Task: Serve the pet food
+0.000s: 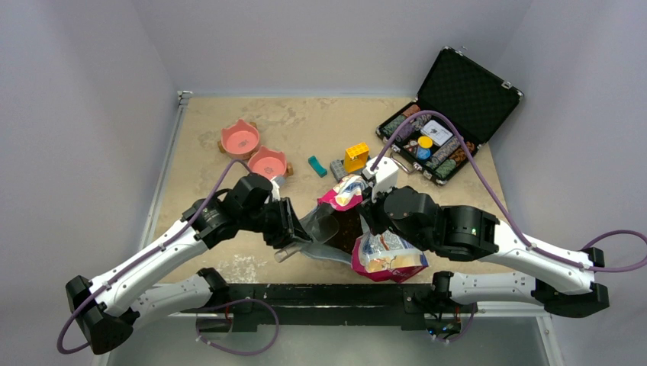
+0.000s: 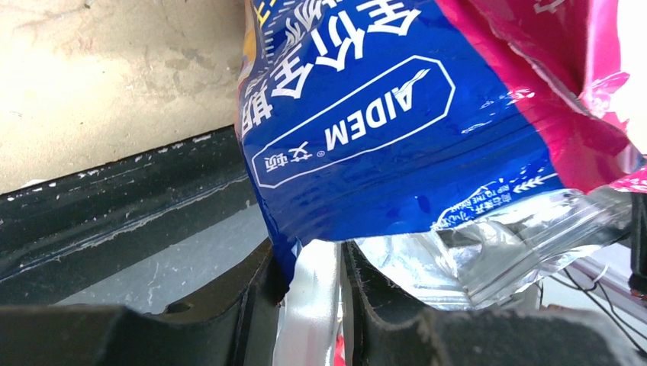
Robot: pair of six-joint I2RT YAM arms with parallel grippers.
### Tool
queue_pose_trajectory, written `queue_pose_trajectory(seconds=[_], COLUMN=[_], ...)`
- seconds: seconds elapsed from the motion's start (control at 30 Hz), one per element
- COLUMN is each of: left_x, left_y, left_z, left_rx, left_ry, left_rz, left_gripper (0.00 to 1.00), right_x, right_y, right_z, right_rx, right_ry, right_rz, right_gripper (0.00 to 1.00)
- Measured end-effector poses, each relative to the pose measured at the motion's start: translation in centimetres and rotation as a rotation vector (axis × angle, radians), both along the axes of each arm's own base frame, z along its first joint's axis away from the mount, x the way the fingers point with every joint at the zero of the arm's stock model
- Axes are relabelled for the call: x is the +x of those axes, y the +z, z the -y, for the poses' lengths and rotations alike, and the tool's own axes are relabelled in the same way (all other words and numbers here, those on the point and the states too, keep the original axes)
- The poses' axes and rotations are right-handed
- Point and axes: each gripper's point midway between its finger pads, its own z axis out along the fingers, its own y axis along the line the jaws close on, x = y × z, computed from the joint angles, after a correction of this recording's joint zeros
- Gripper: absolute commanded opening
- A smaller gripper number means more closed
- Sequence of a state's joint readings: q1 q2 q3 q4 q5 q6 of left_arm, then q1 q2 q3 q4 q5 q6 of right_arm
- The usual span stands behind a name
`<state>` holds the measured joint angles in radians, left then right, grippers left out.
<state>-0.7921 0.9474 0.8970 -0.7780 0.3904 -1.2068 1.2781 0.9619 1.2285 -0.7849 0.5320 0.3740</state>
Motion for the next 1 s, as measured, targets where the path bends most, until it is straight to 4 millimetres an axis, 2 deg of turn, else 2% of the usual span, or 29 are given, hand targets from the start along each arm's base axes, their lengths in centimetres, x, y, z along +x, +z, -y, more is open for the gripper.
queue_pose_trajectory(seconds=[0.2,0.37,0.57,0.77,0.87,1.0], left_x=[-1.0,-2.1,-3.2,-4.0,-4.6,-6.0], left_y=[-0.2,0.3,1.0,1.4,2.4,4.1], left_z=[-0.2,-0.7,-1.0,-1.5,-2.1,-3.0], left_rx=[0.004,-0.019,-0.069,-0.075,-0.074,-0.104], left_ry=[-0.078,-0.111,-0.146,-0.170,-0.186,-0.226], left_rz=[-0.003,-0.007,0.007,0.002,0.016,0.042], left_gripper=[0.38,0.38,0.22,0.25,0.25,0.14], right_x=[0.0,0.0,-0.2,-0.2,-0.2,-0.2], right_y=[0.0,0.0,0.1,0.2,0.2,0.2], right_z=[0.0,0.0,-0.1,-0.3,-0.5,-0.6], right_rx=[0.000,0.001,0.003,0.003,0.002,0.002], right_ry=[0.001,0.001,0.007,0.010,0.015,0.015], right_rz=[0.000,0.000,0.000,-0.002,-0.003,-0.002], right_gripper=[0.00,0.00,0.00,0.00,0.00,0.00])
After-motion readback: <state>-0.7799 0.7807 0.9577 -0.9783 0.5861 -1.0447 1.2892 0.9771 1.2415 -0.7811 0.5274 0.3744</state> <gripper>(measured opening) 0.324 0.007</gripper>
